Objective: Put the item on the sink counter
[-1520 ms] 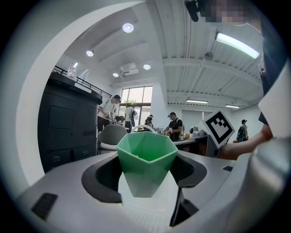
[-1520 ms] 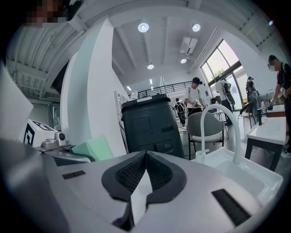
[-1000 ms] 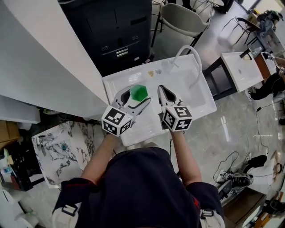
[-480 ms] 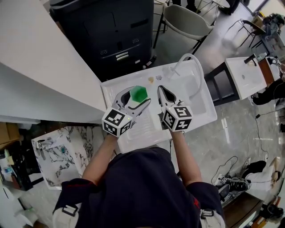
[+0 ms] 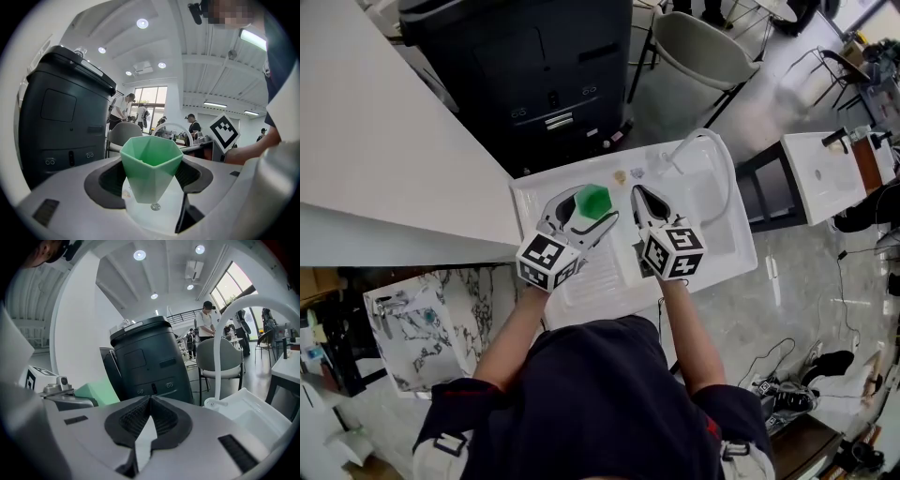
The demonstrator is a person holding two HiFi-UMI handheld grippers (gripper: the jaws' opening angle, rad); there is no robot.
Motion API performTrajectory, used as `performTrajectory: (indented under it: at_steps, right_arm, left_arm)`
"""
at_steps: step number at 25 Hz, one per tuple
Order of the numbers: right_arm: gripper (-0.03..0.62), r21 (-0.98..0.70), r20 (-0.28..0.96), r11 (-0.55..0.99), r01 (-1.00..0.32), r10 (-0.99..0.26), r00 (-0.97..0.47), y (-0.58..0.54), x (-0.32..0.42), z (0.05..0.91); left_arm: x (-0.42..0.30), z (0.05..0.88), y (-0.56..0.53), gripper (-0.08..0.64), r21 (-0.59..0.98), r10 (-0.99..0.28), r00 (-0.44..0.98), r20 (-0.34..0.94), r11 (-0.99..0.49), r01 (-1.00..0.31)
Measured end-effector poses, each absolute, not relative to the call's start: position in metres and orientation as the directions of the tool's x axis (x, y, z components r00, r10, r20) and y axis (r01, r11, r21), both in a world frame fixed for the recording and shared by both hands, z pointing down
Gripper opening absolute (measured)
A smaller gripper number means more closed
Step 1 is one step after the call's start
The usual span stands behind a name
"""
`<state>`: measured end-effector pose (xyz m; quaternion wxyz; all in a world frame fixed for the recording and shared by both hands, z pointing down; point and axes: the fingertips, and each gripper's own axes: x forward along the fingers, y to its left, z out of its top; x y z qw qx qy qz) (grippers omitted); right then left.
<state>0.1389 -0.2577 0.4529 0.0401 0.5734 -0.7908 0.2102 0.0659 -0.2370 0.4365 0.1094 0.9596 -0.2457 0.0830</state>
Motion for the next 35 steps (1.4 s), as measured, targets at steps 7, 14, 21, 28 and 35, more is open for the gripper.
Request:
performTrajectory:
  at_steps: [7,14,21,28,35]
  right_arm:
    - [0.035,-0.299,0.327,0.278,-0.913,-0.869,-0.372,-0.272,0.137,0.465]
    - [0.035,-0.316,0.343,0.289,-0.904,-0.853,-0.393,-0.281,0.14,0.478]
    - [0.035,-0.328,0.369,0.297,-0.897,-0.834,-0.411,-0.292,0.144,0.495]
    - [0.035,-0.342,0.398,0.307,-0.888,-0.809,-0.433,-0.302,0.142,0.514]
    - [0.035,-0.356,0.42,0.324,-0.877,-0.782,-0.46,-0.314,0.137,0.53]
  left_arm:
    - [0.065,0.45,-0.25,0.324,0.191,-0.473,0.851,0.23,-0.835,-0.516]
    - [0.068,0.463,-0.262,0.324,0.198,-0.488,0.837,0.247,-0.82,-0.537]
    - [0.068,0.481,-0.275,0.324,0.204,-0.51,0.818,0.267,-0.799,-0.565]
    - [0.061,0.497,-0.288,0.324,0.225,-0.537,0.792,0.291,-0.766,-0.602]
    - [0.061,0.514,-0.301,0.324,0.234,-0.548,0.776,0.314,-0.747,-0.622]
